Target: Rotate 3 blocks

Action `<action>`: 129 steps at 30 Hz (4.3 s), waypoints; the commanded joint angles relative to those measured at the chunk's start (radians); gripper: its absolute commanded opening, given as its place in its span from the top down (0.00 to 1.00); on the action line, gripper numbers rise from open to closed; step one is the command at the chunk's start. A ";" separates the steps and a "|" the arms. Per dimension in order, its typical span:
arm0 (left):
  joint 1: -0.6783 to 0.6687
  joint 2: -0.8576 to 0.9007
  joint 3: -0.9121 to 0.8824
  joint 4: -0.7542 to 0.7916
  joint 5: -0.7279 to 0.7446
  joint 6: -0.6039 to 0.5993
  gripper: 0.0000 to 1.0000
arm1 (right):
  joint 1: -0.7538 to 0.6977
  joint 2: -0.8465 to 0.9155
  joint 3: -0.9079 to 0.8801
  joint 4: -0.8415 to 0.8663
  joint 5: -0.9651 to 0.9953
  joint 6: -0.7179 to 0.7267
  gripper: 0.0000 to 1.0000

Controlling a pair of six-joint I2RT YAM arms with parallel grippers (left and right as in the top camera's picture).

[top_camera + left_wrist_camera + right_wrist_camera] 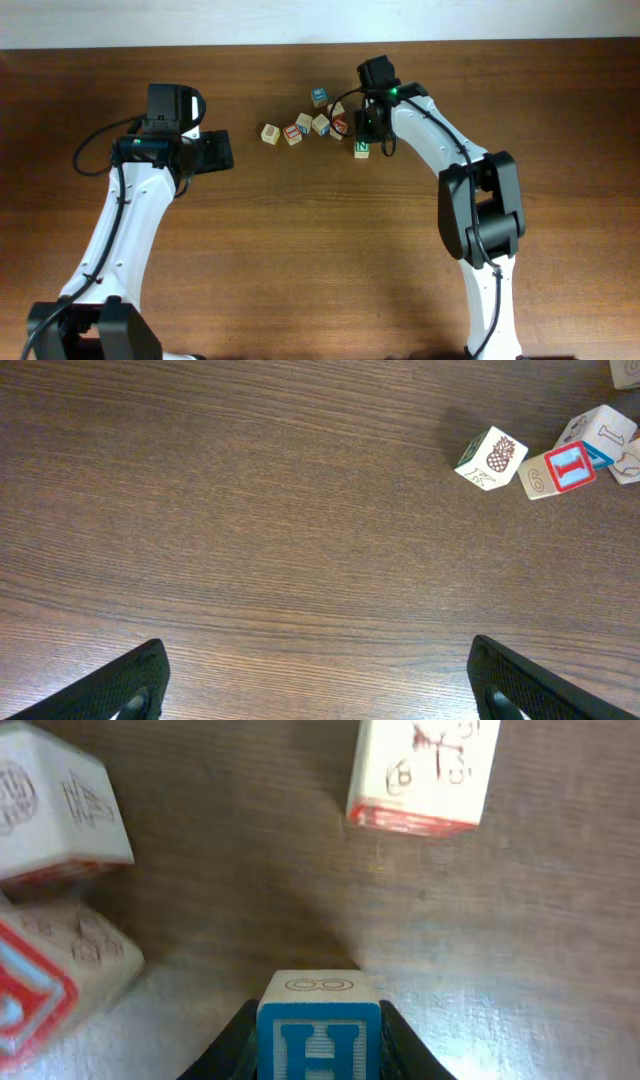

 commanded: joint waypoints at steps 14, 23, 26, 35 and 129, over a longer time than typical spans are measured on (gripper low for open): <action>-0.002 0.009 0.016 0.003 -0.011 -0.013 0.02 | 0.136 -0.251 -0.401 -0.061 -0.069 0.227 0.78; -0.002 0.009 0.016 0.003 -0.011 -0.013 0.01 | 0.136 -0.253 -0.259 -0.158 -0.073 0.149 0.52; -0.002 0.009 0.016 0.003 -0.011 -0.013 0.01 | 0.116 -0.246 -0.175 -0.055 0.001 0.134 0.47; -0.002 0.009 0.016 0.002 -0.011 -0.013 0.01 | 0.098 -0.101 -0.176 0.102 0.076 0.213 0.51; -0.002 -0.056 0.116 -0.081 0.101 -0.013 0.00 | 0.247 -0.037 1.022 -0.936 -0.259 0.178 0.51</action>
